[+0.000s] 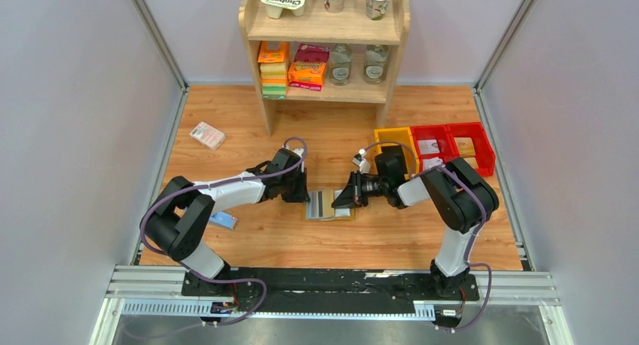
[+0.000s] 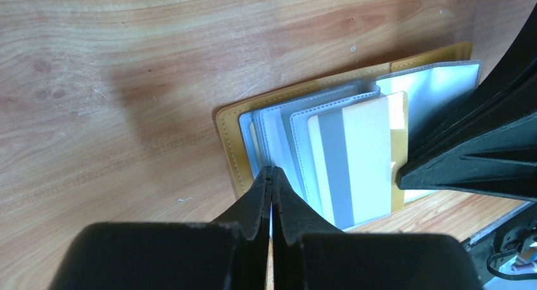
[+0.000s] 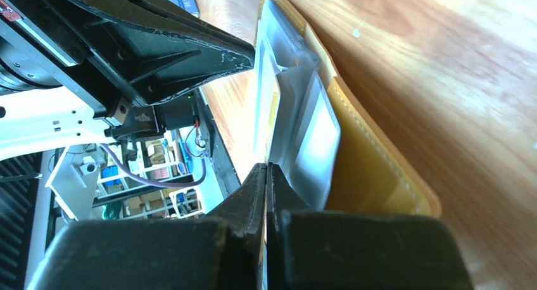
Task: Take the credit cards out of the card holder
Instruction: Remove the credit card from the card holder.
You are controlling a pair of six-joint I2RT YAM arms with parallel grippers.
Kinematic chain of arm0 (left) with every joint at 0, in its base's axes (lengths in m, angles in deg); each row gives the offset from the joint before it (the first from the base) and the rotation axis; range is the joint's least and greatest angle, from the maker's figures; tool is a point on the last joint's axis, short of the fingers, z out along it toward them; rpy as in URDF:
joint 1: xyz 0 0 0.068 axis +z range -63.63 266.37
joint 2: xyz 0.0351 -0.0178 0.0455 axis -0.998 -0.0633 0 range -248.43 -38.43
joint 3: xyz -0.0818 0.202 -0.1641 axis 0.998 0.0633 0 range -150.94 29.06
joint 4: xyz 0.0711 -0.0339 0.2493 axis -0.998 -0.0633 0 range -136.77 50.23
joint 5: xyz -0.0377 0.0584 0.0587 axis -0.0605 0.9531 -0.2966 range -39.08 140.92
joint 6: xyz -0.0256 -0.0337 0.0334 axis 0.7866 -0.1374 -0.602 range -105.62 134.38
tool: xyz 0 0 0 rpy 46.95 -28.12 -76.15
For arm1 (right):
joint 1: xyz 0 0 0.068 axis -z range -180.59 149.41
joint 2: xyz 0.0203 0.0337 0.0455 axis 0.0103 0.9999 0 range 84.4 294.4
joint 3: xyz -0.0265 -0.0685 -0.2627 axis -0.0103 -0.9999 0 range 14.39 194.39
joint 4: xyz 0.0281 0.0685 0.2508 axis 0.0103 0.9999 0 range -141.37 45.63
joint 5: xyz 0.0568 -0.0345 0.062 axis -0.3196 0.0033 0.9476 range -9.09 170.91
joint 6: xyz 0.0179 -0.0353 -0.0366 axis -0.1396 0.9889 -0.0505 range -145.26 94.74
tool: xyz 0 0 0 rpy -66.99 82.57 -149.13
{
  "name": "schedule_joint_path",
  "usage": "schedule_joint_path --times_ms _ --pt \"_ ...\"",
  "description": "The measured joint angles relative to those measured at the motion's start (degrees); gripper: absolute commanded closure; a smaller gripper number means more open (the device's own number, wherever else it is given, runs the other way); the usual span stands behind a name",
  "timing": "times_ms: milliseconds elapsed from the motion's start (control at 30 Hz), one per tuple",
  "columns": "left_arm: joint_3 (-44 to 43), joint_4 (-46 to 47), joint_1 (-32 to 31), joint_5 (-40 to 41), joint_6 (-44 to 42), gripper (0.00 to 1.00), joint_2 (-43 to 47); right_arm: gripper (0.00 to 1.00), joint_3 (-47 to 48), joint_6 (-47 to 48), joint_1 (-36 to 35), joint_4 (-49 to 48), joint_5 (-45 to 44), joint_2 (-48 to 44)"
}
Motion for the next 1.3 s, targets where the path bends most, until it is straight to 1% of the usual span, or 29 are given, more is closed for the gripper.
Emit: schedule_joint_path --times_ms 133,300,333,367,500,633,733,933,1067,1200,1300 --pt "0.24 0.57 0.0 -0.15 -0.02 1.0 0.04 1.0 -0.26 3.02 0.7 5.51 -1.64 -2.8" --pt "0.28 0.83 -0.02 -0.15 -0.02 0.99 0.04 1.0 -0.31 5.18 1.03 8.83 -3.48 -4.92" --pt "0.35 0.96 -0.07 -0.15 -0.02 0.98 0.07 1.0 -0.48 5.25 1.07 8.96 -3.82 -4.92" --pt "0.42 1.11 -0.13 -0.13 -0.02 0.94 0.13 1.0 -0.79 5.25 1.16 9.01 -4.11 -4.92" --pt "1.66 1.33 -0.28 0.42 -0.11 0.83 1.68 1.0 -1.55 5.25 1.42 9.16 -4.59 -4.92" --pt "2.27 -1.53 -0.48 1.64 -0.55 0.8 4.17 1.0 -1.62 5.31 1.42 9.16 -4.66 -4.92" --pt "1.22 -3.19 -1.36 1.81 -0.9 0.8 4.94 1.0 -1.62 5.31 1.42 9.14 -4.74 -4.92" --pt "-4.5 -3.78 -3.91 0.37 -1.27 0.82 4.09 1.0 -1.62 5.31 1.42 9.11 -4.83 -4.85" --pt "-6.95 -3.15 -4.5 -1.25 -1.4 0.85 0.5 1.0 -1.62 5.31 1.42 9.11 -4.92 -4.81" --pt "-7.37 -3.72 -4.5 -2.16 -1.92 0.89 -4.28 1.0 -1.62 5.29 1.42 9.07 -4.94 -4.81" --pt "-7.63 -3.93 -4.44 -3.02 -2.19 0.91 -5.44 0.99 -1.62 5.29 1.42 9.07 -4.94 -4.74"
